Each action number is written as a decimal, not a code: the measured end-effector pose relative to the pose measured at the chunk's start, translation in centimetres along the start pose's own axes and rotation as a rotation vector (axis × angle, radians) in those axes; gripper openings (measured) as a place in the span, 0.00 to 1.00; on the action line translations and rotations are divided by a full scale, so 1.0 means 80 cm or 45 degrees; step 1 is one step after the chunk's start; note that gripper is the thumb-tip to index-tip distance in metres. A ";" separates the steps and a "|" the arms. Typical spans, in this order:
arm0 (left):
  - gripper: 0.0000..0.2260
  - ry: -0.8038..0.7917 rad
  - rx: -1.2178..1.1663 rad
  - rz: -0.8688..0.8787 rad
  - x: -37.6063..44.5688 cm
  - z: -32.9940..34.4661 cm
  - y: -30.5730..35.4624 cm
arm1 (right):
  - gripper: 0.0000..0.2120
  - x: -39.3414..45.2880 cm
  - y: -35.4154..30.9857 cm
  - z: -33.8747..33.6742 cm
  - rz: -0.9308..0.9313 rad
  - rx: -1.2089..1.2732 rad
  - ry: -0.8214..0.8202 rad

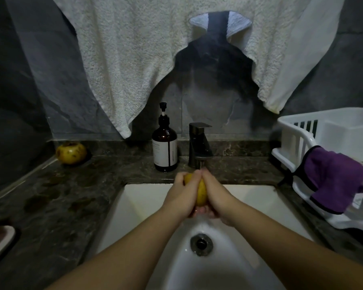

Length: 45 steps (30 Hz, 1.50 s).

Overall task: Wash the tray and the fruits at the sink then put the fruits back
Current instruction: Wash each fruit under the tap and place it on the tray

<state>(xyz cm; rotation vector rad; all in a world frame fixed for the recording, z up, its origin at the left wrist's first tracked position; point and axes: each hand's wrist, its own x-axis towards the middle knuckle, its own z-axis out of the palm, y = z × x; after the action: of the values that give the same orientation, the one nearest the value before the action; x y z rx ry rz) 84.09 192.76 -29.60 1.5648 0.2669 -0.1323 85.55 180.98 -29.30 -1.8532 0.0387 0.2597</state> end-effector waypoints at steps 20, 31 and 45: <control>0.24 -0.041 -0.004 0.069 -0.004 -0.002 0.004 | 0.19 0.010 0.007 0.003 -0.144 0.038 0.091; 0.26 -0.222 -0.413 -0.250 -0.012 -0.016 0.009 | 0.27 -0.009 0.009 -0.028 -0.535 -0.422 0.028; 0.27 -0.260 -0.459 -0.232 -0.007 -0.010 0.006 | 0.22 -0.016 0.007 -0.038 -0.699 -0.769 0.113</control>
<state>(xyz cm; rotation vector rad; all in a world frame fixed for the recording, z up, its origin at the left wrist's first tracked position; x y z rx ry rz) 83.59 193.48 -28.96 1.1583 0.2561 -0.3644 84.69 177.80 -28.74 -2.3806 -0.5334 -0.2224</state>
